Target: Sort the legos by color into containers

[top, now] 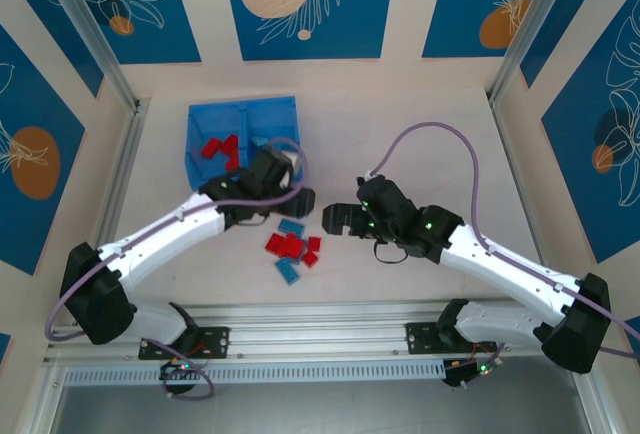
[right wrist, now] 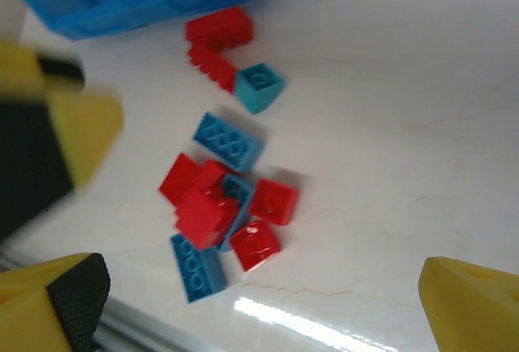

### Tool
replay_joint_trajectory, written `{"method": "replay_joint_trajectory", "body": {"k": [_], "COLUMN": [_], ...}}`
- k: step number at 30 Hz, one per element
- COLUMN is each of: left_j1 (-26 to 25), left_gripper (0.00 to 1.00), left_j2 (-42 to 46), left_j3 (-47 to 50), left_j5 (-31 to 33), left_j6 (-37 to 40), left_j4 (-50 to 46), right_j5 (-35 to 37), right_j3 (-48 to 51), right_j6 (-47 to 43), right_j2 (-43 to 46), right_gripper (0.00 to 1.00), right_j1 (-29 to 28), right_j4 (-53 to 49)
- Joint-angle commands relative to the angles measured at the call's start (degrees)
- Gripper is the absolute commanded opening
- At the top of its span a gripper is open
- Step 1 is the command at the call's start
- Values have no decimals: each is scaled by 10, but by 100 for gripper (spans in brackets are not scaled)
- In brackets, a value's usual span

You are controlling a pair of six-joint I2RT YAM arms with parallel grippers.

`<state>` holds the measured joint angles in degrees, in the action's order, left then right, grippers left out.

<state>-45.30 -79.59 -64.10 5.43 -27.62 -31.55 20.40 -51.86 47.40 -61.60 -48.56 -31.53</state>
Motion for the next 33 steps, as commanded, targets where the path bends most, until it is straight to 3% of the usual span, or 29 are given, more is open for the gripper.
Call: {"method": "replay_joint_trajectory", "body": {"k": [1, 4, 8, 12, 19, 24, 28, 33], "left_j1": [-38, -72, -79, -79, -79, -79, -79, -70], "left_gripper": [73, 73, 72, 62, 54, 49, 36, 32], "left_j2": [-12, -41, -71, -108, -142, -143, -123, -71], "left_j3": [41, 45, 51, 49, 54, 69, 75, 59], "left_j5": [31, 38, 38, 47, 56, 51, 53, 68], "left_j6": [-15, -13, -13, -1, -4, -7, -9, -5], "left_j4": [-37, -57, -55, -50, -44, -37, -34, -43], "right_j5": [9, -12, -21, -41, -48, -66, -97, -128], "right_j3": [57, 100, 114, 118, 113, 111, 111, 103], "right_j6": [41, 58, 67, 62, 55, 44, 33, 14], "right_j2": [55, 106, 134, 139, 140, 132, 127, 127], "right_gripper": [100, 99, 100, 100, 100, 100, 100, 100], "right_j1": [26, 48, 55, 55, 55, 55, 54, 50], "right_j4": [31, 53, 37, 33, 28, 37, 46, 45]}}
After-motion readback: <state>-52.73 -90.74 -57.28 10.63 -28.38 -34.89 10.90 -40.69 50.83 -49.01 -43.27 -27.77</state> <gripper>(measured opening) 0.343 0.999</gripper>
